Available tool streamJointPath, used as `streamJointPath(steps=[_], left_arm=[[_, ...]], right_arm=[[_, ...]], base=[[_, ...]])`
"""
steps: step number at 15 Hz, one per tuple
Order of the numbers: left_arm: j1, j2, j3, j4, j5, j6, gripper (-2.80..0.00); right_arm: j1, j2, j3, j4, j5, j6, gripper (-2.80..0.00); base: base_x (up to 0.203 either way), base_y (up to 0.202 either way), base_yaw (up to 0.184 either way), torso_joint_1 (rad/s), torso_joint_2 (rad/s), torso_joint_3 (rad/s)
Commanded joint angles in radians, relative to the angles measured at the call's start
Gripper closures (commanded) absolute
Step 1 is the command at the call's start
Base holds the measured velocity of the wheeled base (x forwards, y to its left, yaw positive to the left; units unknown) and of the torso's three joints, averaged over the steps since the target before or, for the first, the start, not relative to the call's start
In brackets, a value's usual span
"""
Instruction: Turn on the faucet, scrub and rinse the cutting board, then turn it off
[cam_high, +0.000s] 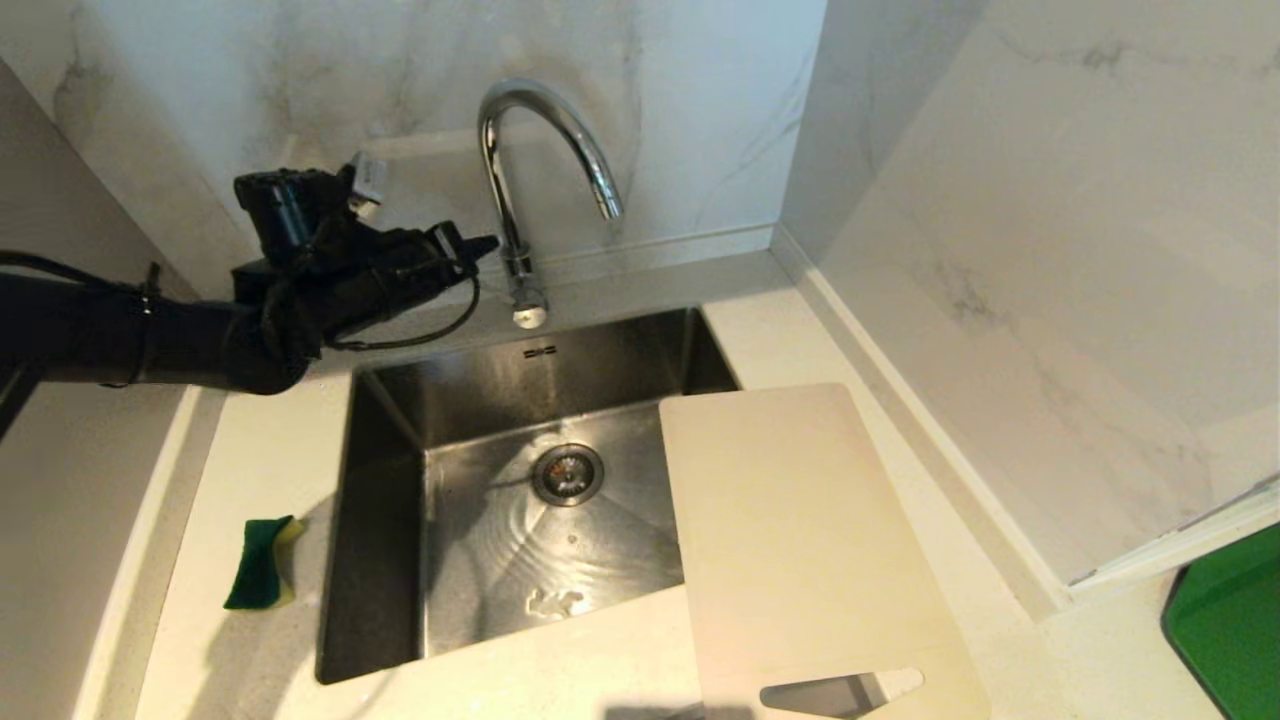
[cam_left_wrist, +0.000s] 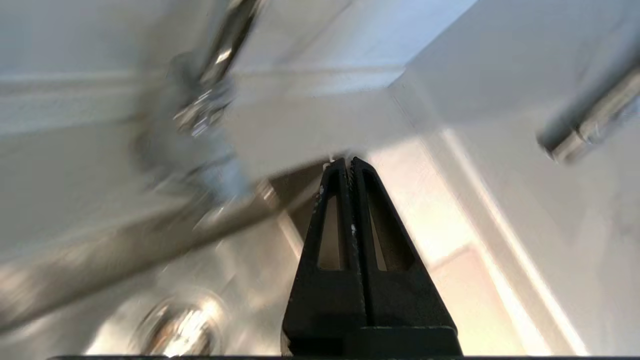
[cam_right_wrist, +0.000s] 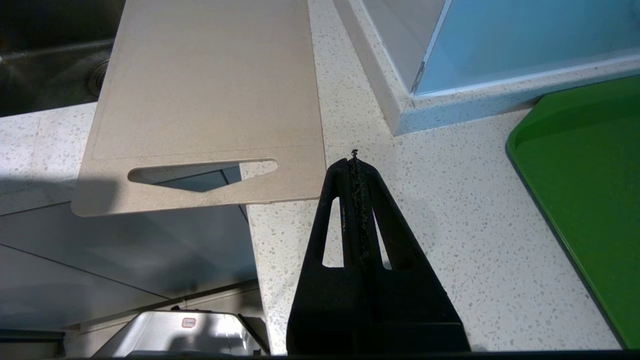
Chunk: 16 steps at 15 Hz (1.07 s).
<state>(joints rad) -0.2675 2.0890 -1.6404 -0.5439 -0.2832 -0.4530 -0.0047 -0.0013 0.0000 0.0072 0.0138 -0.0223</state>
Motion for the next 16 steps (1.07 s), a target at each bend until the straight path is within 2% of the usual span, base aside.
streamJointPath(steps=[1,2,3,4,8,11,14,16], left_arm=[[0.048,-0.184,0.111,0.078,-0.003,0.085,0.0],[0.094,-0.222,0.151,0.097,-0.003,0.161,0.0],[0.132,-0.259,0.181,0.11,-0.004,0.211,0.0],[0.169,-0.298,0.198,0.135,-0.004,0.236,0.0],[0.352,-0.427,0.227,0.33,-0.005,0.253,0.0],[0.461,-0.482,0.265,0.353,-0.004,0.265,0.0],[0.527,-0.539,0.293,0.388,-0.002,0.329,0.0],[0.537,-0.574,0.291,0.492,0.025,0.337,0.0]], right_arm=[[0.0,0.0,0.0,0.0,0.0,-0.001,0.0],[0.0,0.001,0.0,0.0,0.0,-0.001,0.0],[0.0,0.001,0.0,0.0,0.0,-0.001,0.0],[0.0,0.001,0.0,0.0,-0.002,-0.001,0.0],[0.0,0.0,0.0,0.0,-0.002,-0.001,0.0],[0.0,0.001,0.0,0.0,-0.002,-0.001,0.0],[0.0,0.001,0.0,0.0,-0.002,-0.001,0.0],[0.0,0.001,0.0,0.0,-0.002,-0.001,0.0]], base=[[0.0,0.0,0.0,0.0,0.0,0.0],[0.0,0.0,0.0,0.0,0.0,0.0],[0.0,0.0,0.0,0.0,0.0,0.0],[0.0,0.0,0.0,0.0,0.0,0.0],[0.0,0.0,0.0,0.0,0.0,0.0],[0.0,0.0,0.0,0.0,0.0,0.0],[0.0,0.0,0.0,0.0,0.0,0.0],[0.0,0.0,0.0,0.0,0.0,0.0]])
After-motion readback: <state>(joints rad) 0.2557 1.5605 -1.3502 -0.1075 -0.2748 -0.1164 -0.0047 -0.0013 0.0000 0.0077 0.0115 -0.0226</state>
